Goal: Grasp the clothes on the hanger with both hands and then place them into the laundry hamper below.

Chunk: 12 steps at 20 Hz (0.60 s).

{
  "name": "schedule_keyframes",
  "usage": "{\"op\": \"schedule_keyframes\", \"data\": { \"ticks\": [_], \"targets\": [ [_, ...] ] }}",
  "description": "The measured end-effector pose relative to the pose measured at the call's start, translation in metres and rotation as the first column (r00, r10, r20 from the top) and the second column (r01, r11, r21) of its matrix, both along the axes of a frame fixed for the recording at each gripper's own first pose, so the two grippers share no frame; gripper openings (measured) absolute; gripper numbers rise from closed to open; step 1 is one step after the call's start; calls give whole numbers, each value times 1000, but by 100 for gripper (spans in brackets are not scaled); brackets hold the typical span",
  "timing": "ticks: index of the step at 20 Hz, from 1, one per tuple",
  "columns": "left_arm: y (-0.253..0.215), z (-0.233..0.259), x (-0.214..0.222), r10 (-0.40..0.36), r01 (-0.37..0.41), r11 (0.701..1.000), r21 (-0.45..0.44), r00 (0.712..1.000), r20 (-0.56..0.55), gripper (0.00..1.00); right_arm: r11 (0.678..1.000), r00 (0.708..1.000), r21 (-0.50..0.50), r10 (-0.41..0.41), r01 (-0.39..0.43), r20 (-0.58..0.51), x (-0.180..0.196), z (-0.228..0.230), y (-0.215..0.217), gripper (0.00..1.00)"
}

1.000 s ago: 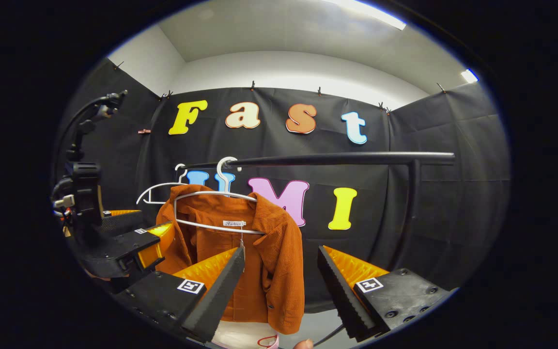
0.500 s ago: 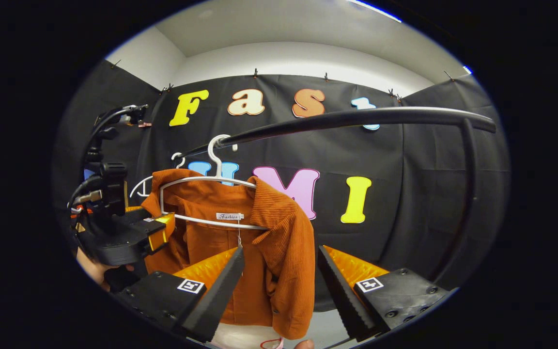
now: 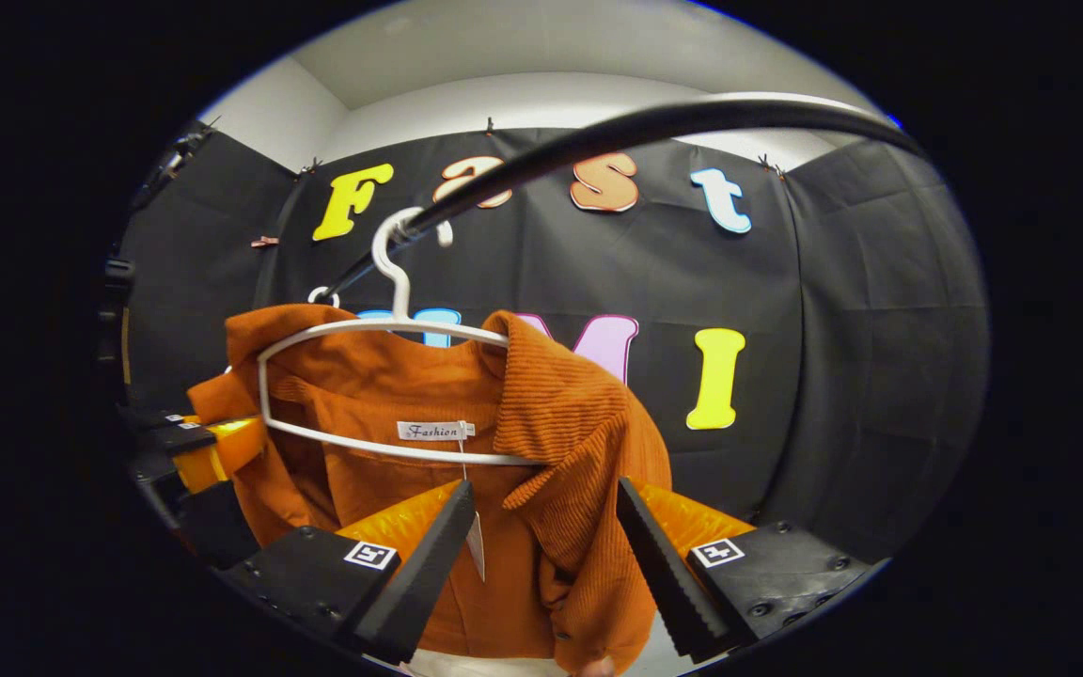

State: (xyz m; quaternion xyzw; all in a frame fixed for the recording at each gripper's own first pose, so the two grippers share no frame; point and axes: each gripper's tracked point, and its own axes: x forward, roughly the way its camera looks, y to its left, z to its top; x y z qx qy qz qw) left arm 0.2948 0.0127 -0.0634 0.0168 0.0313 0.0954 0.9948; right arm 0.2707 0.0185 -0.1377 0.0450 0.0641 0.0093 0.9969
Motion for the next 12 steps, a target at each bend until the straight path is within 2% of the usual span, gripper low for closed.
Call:
{"op": "schedule_keyframes", "data": {
  "ticks": [5,6,10,12],
  "targets": [
    [0,2,-1,1,-1,1000,-9,1000,-1,4,991,996,102,-91,91,2,35,-15,-9,96],
    [1,1,-2,1,-1,1000,-6,1000,-1,4,989,995,114,-96,94,12,41,-17,-11,99],
    [0,2,-4,-4,4,1000,21,1000,-1,3,987,996,132,-92,93,-9,54,-32,-19,44],
    [2,2,-3,-5,5,1000,20,1000,0,4,982,999,187,-36,37,-8,56,-32,-16,12]
  ]
}}
